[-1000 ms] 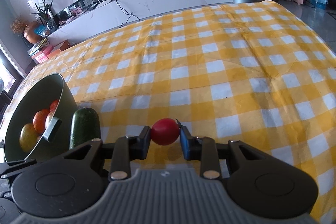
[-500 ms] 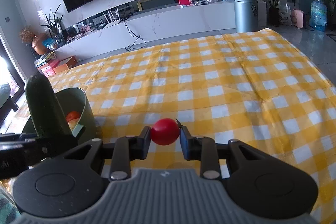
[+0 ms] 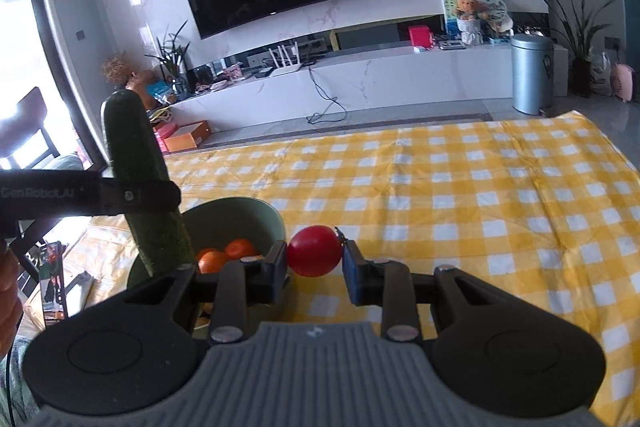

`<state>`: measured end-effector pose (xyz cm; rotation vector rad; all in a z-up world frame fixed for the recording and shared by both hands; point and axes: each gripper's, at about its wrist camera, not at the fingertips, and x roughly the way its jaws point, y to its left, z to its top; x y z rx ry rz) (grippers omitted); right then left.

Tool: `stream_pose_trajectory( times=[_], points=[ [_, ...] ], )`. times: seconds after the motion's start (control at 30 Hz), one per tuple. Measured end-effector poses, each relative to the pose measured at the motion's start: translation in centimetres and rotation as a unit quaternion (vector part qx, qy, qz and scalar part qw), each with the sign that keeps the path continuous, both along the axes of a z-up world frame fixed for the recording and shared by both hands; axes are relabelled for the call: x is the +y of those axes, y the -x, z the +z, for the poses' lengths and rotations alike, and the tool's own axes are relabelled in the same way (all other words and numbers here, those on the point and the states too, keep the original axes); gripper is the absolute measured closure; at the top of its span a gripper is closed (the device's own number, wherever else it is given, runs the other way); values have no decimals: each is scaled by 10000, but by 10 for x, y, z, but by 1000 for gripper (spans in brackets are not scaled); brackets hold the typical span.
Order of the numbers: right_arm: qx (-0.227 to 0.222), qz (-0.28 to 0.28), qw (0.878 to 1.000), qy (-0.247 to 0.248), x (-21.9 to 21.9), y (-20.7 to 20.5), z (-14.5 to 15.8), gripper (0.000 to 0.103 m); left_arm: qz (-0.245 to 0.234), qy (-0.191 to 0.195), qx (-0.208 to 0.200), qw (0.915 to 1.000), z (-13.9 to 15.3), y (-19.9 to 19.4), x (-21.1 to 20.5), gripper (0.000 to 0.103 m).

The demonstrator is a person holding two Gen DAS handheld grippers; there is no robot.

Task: Organize fruits
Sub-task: 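Lift the cucumber and tomato and carry both over the green colander, then lower the cucumber and tomato into the colander and open both tools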

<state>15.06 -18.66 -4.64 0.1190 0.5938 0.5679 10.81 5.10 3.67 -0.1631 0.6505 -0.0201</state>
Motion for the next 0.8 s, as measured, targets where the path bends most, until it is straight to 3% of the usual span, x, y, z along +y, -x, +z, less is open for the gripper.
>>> stream_pose_trajectory(
  times=[0.27, 0.47, 0.8],
  points=[
    [-181, 646, 9975, 226, 49, 1, 11, 77, -16, -314, 231, 9992, -5, -3, 26, 59],
    [-32, 1057, 9932, 495, 81, -9, 2, 77, -112, -557, 611, 9965, -20, -12, 43, 59],
    [193, 1338, 9866, 912, 100, -26, -20, 77, -457, -258, 1168, 9918, -51, -27, 51, 59]
  ],
)
